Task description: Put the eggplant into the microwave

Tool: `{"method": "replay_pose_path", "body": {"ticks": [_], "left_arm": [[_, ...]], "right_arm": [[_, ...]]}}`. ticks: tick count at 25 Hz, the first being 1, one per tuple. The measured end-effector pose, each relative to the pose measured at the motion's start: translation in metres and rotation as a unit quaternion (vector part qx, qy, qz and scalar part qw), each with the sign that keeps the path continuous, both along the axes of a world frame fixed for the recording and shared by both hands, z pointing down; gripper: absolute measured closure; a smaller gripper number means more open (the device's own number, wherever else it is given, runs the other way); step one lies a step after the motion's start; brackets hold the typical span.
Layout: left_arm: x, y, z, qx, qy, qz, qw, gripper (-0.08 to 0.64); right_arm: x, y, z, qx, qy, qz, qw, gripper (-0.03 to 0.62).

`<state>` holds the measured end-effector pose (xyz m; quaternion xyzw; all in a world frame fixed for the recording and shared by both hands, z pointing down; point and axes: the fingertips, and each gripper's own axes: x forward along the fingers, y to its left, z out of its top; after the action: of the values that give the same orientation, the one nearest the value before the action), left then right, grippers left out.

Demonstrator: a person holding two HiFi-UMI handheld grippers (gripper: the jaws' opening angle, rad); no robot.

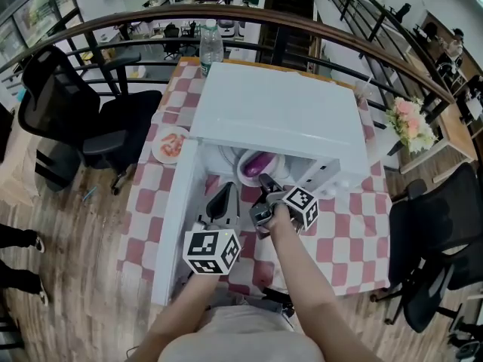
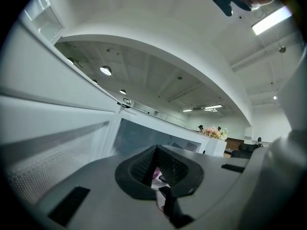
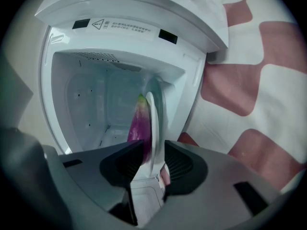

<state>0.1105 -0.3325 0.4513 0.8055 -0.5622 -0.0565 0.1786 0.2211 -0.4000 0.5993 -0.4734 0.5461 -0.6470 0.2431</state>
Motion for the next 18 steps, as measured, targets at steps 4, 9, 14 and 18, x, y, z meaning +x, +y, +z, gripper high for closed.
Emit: {"method": "replay_pose_path", "body": {"ticks": [4, 9, 14, 18], "left_arm": [[0.001, 0.000, 0.000, -0.001, 0.000, 0.003, 1.0000, 0.557], [0.005, 0.003, 0.001, 0.003, -0.005, 0.013, 0.9999, 0.557], [0.004, 0.003, 0.000, 0.003, -0.005, 0.012, 0.9999, 0.557], [0.002, 0.002, 0.001, 0.002, -0.004, 0.011, 0.9999, 0.557]], "right_arm": [[0.003, 0.009, 0.001, 0.002, -0.007, 0.000, 1.000, 0.442], [0.008, 0.027, 0.001, 0.006, -0.023, 0.006, 1.000, 0.448], [0.007, 0.029, -0.003, 0.011, -0.036, 0.011, 0.999, 0.532], [0.005, 0.021, -0.005, 0.016, -0.031, 0.009, 0.999, 0.541]]}}
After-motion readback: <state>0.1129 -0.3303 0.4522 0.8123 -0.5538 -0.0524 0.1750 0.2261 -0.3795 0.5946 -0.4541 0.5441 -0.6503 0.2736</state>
